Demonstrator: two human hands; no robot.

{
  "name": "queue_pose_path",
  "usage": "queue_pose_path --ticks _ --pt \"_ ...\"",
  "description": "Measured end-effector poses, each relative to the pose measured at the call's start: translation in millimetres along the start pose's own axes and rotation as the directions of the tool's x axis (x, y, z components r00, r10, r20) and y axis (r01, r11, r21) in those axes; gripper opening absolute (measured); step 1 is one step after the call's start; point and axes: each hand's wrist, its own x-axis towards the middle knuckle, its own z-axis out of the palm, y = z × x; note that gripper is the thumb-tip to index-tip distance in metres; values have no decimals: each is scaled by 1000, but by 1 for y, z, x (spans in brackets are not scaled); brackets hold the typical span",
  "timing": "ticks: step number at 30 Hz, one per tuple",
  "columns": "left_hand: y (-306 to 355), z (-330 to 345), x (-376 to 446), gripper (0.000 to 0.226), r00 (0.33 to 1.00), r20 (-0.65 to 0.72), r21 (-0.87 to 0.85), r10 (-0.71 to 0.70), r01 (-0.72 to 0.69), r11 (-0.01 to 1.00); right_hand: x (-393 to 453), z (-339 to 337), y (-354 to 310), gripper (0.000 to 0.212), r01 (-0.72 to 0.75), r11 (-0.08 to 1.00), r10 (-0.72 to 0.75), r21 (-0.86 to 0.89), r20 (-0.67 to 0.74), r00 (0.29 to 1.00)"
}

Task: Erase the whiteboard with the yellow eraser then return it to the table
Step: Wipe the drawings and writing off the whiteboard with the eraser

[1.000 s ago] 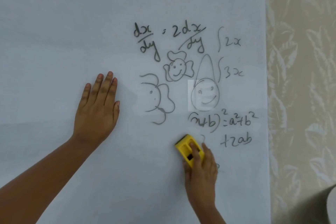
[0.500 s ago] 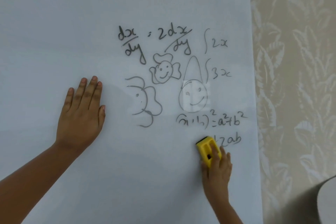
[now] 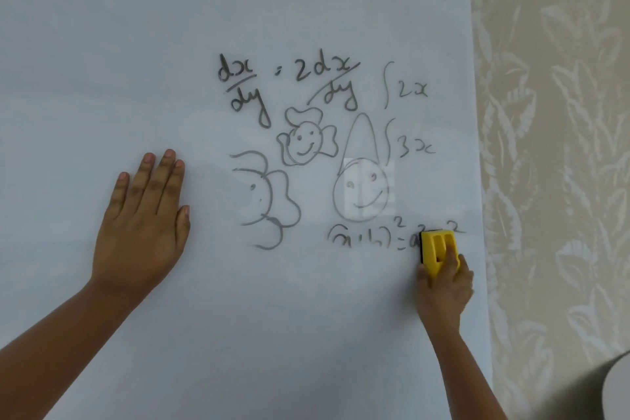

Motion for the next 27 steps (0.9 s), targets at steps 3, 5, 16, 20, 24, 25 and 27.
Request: queue_pose_path --ticks 3,5,16,20,24,25,27 --pt "-1 -1 1 55 1000 8 -3 -2 2 1000 -11 5 -14 59 223 975 -223 22 28 974" --pt "-1 -2 0 54 1000 10 -7 -7 7 1000 -31 5 3 58 301 953 -301 6 59 952" --pt "-1 2 -1 55 1000 1 -34 -4 4 999 6 -4 18 60 213 977 -213 -4 8 977" --pt "0 0 -1 54 1000 -1 -47 -6 6 999 30 -18 31 62 75 997 -75 -19 11 997" --pt "-1 1 -1 54 1000 2 -46 -3 3 999 58 -19 -4 61 38 999 -38 -16 -19 999" --pt "-1 1 -1 54 1000 5 -48 -4 5 999 53 -16 -10 61 118 993 -119 -16 -15 993" --pt "-1 1 -1 54 1000 7 -48 -10 10 999 35 -11 -9 60 257 966 -257 -33 9 966"
